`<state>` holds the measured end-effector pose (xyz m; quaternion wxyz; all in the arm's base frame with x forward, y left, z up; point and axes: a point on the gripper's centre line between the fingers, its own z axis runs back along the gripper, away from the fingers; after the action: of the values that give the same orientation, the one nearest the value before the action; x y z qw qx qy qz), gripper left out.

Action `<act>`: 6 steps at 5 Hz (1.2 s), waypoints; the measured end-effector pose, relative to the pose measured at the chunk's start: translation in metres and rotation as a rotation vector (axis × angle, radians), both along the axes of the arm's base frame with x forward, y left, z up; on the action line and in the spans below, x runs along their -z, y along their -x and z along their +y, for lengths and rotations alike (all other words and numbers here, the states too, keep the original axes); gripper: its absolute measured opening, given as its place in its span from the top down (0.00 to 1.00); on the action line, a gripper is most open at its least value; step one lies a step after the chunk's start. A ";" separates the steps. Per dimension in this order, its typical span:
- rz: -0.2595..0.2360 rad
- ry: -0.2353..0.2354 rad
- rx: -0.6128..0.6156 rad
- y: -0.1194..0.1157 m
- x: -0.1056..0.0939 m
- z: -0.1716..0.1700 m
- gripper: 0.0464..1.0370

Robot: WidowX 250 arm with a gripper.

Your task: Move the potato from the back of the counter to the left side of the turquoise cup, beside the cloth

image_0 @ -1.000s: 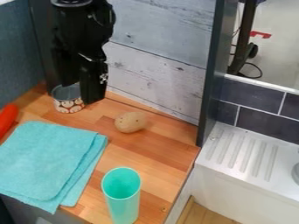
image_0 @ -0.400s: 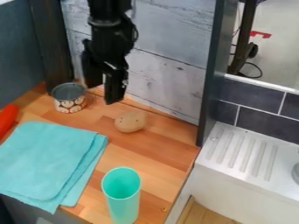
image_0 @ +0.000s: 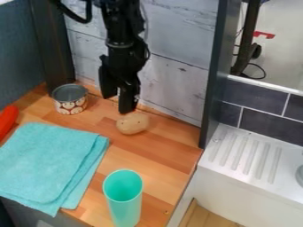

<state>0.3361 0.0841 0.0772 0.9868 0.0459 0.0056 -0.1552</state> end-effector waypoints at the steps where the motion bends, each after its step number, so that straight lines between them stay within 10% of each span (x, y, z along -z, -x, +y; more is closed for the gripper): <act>1: 0.028 0.026 0.018 -0.008 0.016 -0.001 0.03; 5: 0.098 0.061 -0.011 -0.025 0.053 0.000 0.07; 6: 0.105 0.076 -0.032 -0.023 0.057 0.000 0.30</act>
<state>0.3594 0.0837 0.0204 0.9885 0.0000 0.0522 -0.1419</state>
